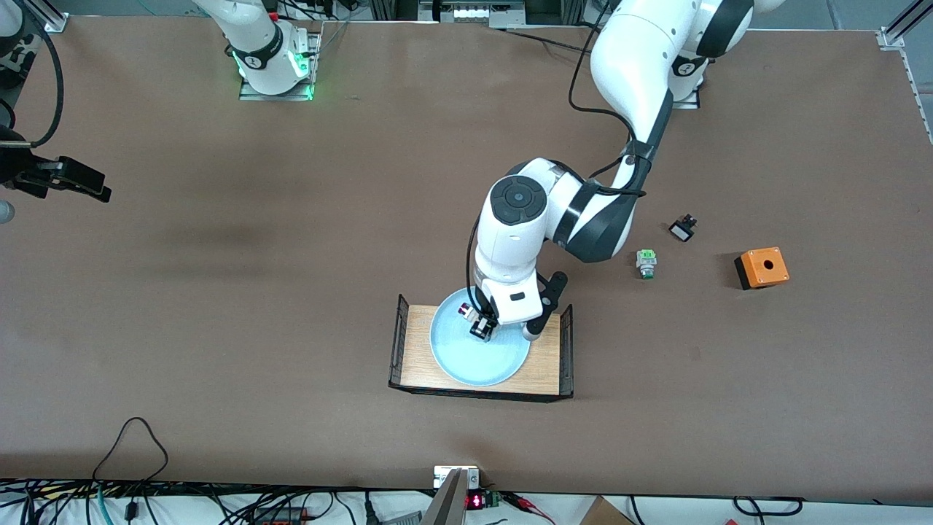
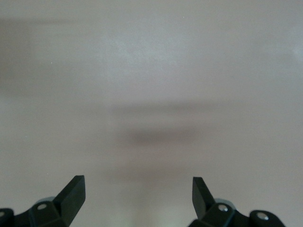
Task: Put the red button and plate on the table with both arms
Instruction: 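Lift the button and carry it toward the orange box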
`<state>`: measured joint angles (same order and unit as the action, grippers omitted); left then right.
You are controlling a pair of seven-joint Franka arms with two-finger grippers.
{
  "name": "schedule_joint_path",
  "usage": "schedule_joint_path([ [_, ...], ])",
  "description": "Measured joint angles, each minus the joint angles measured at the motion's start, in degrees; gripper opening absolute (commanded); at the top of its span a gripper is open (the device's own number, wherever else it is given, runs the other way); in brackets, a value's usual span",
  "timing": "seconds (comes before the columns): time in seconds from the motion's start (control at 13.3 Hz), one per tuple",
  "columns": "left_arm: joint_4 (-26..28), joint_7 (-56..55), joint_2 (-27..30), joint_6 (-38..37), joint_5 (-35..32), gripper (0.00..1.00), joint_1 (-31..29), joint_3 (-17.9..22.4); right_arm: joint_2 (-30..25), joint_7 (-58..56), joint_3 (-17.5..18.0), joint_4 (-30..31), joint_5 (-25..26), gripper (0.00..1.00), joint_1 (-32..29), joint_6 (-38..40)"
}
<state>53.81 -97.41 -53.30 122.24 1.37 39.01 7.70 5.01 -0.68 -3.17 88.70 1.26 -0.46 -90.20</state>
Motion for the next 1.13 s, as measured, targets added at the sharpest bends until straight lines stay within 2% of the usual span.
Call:
schedule_joint_path([
  [0.3, -1.9, 0.0, 1.0, -1.4, 0.0, 0.00, 0.0, 1.5, 0.0, 0.0, 0.0, 0.0, 0.0, 1.00, 0.0, 0.0],
  [0.6, -2.7, 0.6, 5.7, -6.8, 0.0, 0.00, -1.0, 2.5, 0.0, 0.0, 0.0, 0.0, 0.0, 1.00, 0.0, 0.0],
  [0.83, -2.7, 7.4, 9.0, -11.7, 0.9, 0.00, -3.4, 2.6, 0.0, 0.0, 0.0, 0.0, 0.0, 1.00, 0.0, 0.0],
  [1.13, -2.5, 21.7, 11.2, -17.5, 3.9, 0.00, -7.4, 2.6, 0.0, 0.0, 0.0, 0.0, 0.0, 1.00, 0.0, -0.1],
])
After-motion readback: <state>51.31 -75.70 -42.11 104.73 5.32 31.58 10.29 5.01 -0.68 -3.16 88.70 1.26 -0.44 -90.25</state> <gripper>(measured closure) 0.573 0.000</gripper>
